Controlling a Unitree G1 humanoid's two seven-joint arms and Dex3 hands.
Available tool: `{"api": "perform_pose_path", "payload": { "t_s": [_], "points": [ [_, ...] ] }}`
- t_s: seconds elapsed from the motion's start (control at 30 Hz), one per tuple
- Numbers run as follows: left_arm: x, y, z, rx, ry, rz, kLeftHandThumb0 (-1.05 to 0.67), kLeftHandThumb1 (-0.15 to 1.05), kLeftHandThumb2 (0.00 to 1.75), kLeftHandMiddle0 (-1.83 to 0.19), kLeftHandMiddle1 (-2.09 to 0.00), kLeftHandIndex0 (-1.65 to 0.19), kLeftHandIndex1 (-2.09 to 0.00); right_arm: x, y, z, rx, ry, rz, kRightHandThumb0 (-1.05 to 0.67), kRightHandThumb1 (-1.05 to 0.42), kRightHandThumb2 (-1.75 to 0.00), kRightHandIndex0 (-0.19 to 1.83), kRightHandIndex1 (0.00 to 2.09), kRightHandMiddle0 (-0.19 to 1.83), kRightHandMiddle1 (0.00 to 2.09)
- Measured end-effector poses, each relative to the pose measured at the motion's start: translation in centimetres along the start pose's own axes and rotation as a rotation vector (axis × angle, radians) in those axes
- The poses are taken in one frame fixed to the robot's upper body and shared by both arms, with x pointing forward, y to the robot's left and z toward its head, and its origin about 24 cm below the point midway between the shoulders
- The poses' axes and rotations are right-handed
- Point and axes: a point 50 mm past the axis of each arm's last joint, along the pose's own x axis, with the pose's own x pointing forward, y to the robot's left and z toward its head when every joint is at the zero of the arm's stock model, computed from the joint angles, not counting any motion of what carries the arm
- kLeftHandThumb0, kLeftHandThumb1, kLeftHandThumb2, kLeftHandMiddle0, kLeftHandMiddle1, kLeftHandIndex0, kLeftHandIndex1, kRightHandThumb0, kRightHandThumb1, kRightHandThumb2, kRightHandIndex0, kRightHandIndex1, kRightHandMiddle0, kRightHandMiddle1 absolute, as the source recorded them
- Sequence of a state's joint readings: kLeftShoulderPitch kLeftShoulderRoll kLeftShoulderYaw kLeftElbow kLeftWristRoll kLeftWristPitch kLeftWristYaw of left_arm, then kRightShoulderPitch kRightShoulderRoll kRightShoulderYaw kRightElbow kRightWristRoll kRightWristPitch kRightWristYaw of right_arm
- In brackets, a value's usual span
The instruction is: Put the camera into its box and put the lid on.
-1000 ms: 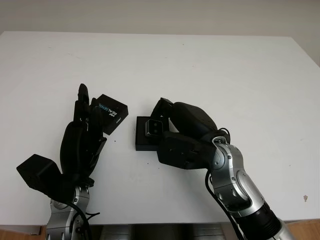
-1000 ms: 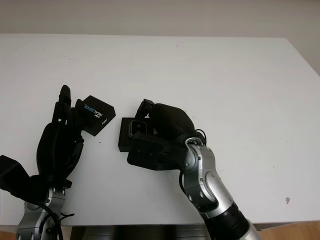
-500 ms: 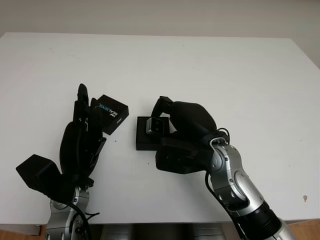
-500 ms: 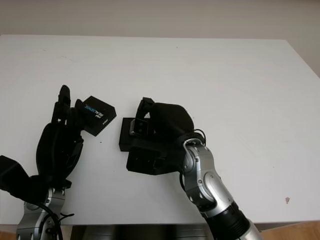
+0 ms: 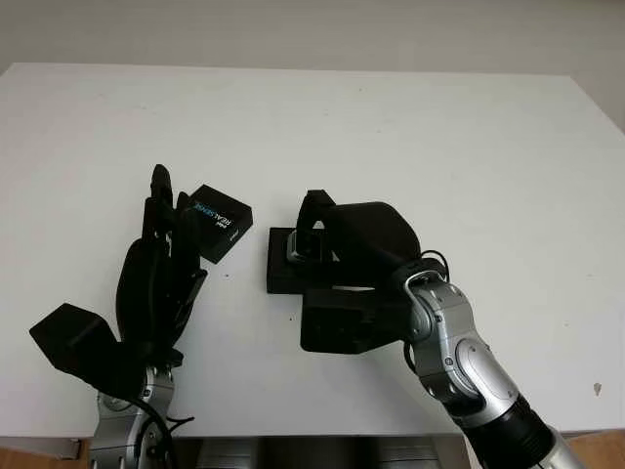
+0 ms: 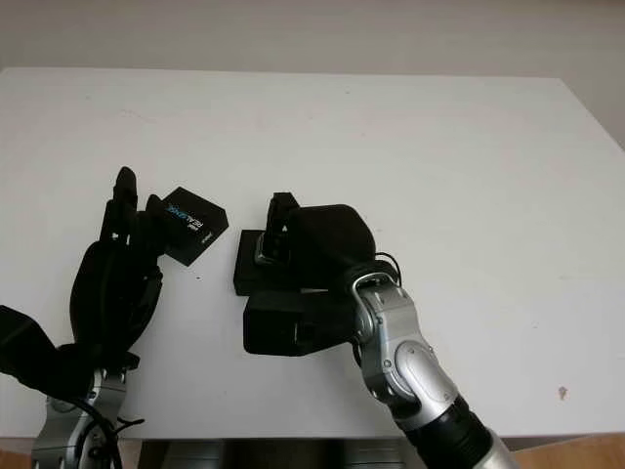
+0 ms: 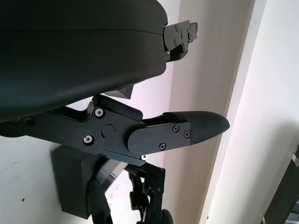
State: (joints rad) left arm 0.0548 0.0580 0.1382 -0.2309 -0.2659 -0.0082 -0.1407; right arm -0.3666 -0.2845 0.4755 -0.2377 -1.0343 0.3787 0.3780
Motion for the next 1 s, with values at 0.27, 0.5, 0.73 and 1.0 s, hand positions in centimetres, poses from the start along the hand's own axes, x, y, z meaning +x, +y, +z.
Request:
{"api": "perform_pose_path", "payload": {
  "t_s": [0.27,0.5,0.73,1.0],
  "points": [
    [0.0,-0.1,0.2,0.001,-0.009,-0.004,-0.68,1.05,0.53,0.19,0.0,0.19,0.0,-0.1,-0.1,0.2,-0.024,-0.01,0.033,-0.63,-0.96,-0.05,0.05,0.02,0.16,0.26],
    [-0.1,-0.1,0.2,0.002,-0.012,-0.007,-0.67,1.05,0.53,0.19,0.0,0.19,0.0,-0.2,-0.2,0.1,-0.034,-0.018,0.049,-0.63,-0.96,-0.05,0.0,0.02,0.14,0.14],
    [-0.1,-0.1,0.2,0.002,-0.016,-0.007,-0.67,1.05,0.53,0.19,0.0,0.19,0.0,-0.2,-0.4,-0.1,-0.024,-0.035,0.039,-0.63,-0.95,-0.05,0.0,0.03,0.16,0.12],
    [-0.1,0.1,0.3,0.004,-0.016,0.003,-0.68,1.05,0.5,0.19,0.0,0.19,0.0,-0.2,-3.2,-1.6,0.153,-0.027,-0.289,-0.6,-1.02,-0.06,0.39,0.26,0.33,0.57]
  ]
}}
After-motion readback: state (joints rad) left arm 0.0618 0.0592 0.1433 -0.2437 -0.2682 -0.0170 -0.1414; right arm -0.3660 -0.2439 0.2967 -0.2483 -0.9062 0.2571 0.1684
